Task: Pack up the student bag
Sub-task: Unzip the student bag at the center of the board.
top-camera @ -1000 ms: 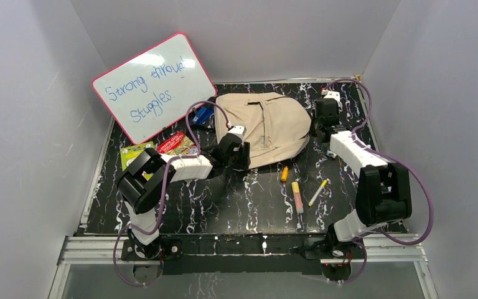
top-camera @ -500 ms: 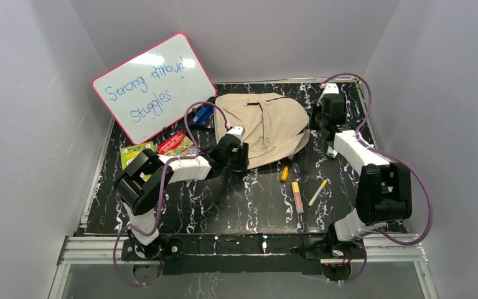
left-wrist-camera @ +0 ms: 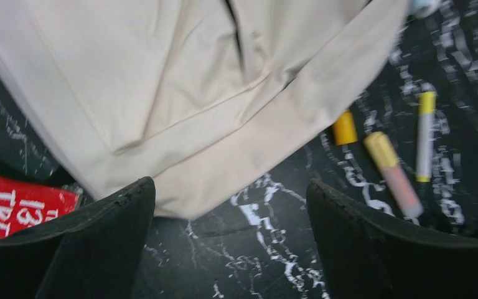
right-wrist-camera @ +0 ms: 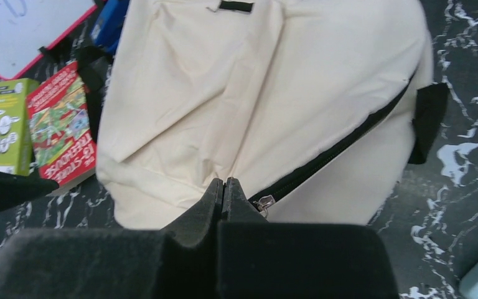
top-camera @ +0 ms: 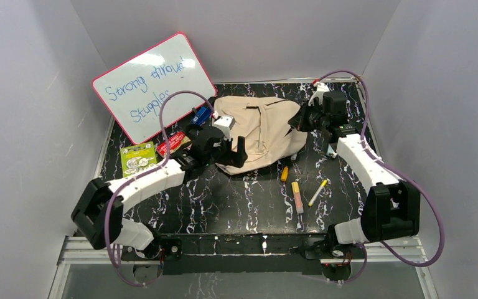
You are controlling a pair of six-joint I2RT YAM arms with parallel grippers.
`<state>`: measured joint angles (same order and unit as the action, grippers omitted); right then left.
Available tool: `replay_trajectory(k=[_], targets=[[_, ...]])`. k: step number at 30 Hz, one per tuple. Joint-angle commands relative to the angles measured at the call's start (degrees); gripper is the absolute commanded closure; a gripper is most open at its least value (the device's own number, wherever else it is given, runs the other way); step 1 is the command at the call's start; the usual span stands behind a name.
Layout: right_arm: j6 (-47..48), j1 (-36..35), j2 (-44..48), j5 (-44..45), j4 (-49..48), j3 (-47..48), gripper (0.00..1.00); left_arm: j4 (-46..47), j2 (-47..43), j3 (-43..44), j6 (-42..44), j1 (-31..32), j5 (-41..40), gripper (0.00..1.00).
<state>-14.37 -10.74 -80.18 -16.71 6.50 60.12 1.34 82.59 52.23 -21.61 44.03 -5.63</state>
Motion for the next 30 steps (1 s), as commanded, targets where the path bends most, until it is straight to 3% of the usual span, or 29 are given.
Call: replay_trajectory(k=[1,6,15,30], targets=[[-4.51,-1.75,3.68,-6.64,-0.7,2.17,1.0,6.57,-6.06,-0.82,3.25,-0.16,9.06,0.1],[-8.57,-2.82,5.16,-7.9,-0.03,2.65,1.0,10.7,-5.05,1.19,4.9,1.3,13.11,0.1],[-17.09,-4.05,8.44,-12.79,-2.16,1.1,1.0,17.79,-3.5,1.38,7.26,6.28,8.82,0.1],[-19.6,-4.71,12.61,-13.17,-1.67,1.23,1.0,19.28,4.66,9.64,8.51,11.92,1.49,0.1]])
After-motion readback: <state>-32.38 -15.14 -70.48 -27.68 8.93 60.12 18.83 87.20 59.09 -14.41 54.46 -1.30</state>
